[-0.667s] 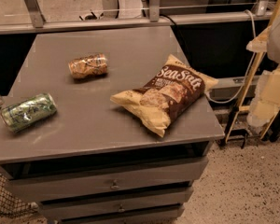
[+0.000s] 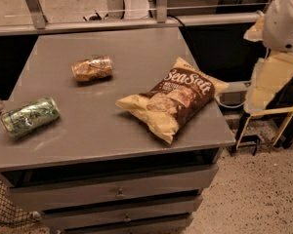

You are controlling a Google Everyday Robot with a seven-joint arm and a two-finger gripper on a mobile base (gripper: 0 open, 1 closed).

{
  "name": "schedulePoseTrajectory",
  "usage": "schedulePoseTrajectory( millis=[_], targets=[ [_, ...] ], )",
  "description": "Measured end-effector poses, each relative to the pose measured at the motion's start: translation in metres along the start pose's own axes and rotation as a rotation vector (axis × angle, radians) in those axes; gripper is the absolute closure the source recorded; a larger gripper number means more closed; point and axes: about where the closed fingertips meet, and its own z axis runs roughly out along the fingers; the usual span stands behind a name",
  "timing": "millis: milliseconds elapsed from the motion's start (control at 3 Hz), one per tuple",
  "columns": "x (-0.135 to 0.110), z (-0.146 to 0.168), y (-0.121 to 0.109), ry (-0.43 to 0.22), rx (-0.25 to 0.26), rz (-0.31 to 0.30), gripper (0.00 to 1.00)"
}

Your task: Pick orange can

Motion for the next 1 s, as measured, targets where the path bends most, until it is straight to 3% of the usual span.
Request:
schedulePoseTrajectory(
  millis=[333,667,1000],
  targets=[
    [-0.054,0.010,-0.048,-0.031,0.018,-0.110,0.00],
    [-0.111,0.022,-0.084,-0.073,0.037,-0.180,0.00],
    [-0.164,0.042,-0.100,-0.124,0.041,-0.208,0.00]
  ],
)
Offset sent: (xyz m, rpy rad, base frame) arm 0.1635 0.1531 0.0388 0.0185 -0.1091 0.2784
